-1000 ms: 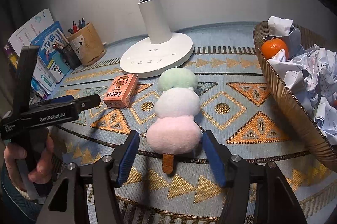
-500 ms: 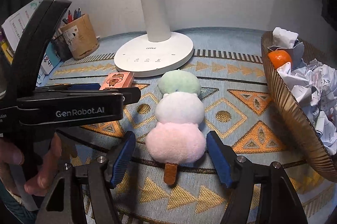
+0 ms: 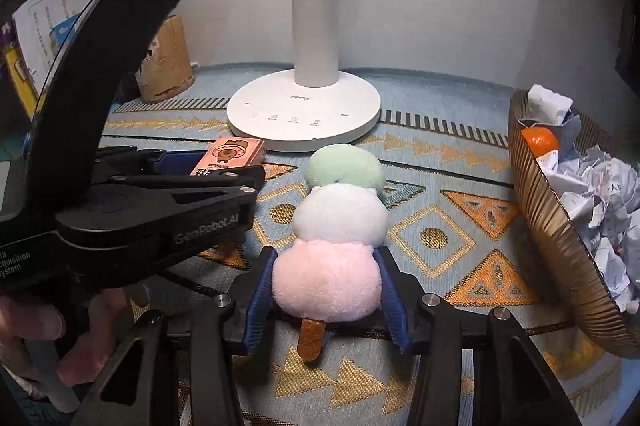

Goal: Organize objects
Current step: 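Carry the box and plush toy to the bowl and open both tools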

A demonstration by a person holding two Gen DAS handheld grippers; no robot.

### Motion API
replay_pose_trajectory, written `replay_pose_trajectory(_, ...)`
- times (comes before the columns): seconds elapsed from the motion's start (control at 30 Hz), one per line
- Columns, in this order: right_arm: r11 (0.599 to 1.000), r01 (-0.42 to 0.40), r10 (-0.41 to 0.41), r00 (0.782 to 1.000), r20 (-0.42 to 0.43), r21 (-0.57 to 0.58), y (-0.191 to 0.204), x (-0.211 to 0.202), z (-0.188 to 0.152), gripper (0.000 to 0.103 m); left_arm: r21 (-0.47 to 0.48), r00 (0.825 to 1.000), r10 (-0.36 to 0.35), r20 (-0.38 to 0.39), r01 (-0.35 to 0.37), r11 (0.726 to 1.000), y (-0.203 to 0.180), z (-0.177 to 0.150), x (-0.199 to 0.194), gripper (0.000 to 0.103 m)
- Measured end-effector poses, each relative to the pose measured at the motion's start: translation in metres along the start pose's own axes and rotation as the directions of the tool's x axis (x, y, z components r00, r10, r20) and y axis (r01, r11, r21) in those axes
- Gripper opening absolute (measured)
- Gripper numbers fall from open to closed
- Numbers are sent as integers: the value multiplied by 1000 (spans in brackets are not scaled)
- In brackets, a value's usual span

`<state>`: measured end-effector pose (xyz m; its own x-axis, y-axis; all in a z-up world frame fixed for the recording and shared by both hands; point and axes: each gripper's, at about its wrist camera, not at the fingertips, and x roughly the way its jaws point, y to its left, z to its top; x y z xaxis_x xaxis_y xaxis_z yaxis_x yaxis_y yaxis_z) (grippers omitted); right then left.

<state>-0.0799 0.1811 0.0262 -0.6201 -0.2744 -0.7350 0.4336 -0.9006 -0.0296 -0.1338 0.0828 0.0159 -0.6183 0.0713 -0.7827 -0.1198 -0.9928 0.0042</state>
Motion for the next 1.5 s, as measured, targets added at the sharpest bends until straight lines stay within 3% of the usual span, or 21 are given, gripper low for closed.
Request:
replay_pose_trajectory(0.13,1000,19,-19,1000,24,-22,4,-4,-1,48,0,999,33,34,-33,999,-1,-2,-7,39)
replay_pose_trajectory(0.33,995,-28,22,998,57,95,-17,-19,-2,48,-120,998,-12,61,19,993,13,-7,-32,39)
replay_pose_trajectory(0.63,990,-39,14,984,176,139,-27,-89,-16,48,-51,987,-65,148,73,996,-39,-12,-95,39)
replay_pose_trajectory(0.8,989,-28,-14,961,277,147,-47,-144,-17,48,-25,966,-143,217,152,988,-64,4,-133,39)
replay_pose_trajectory(1.03,978,13,-97,909,406,206,-103,-207,-7,48,37,917,-232,323,233,972,-104,35,-177,39)
replay_pose_trajectory(1.1,971,9,-114,895,430,239,-126,-220,-2,48,56,908,-252,335,248,967,-117,43,-178,39)
replay_pose_trajectory(1.2,954,20,-157,885,438,300,-162,-229,5,48,79,915,-245,321,232,969,-137,50,-164,39)
replay_pose_trajectory(1.3,934,43,-202,882,426,355,-192,-226,12,48,90,912,-283,297,269,959,-151,55,-146,39)
replay_pose_trajectory(1.4,913,49,-222,892,393,405,-221,-214,18,48,87,908,-310,282,297,951,-163,64,-129,39)
replay_pose_trajectory(1.5,896,14,-192,914,359,444,-247,-196,23,48,84,898,-349,269,340,937,-172,74,-110,39)
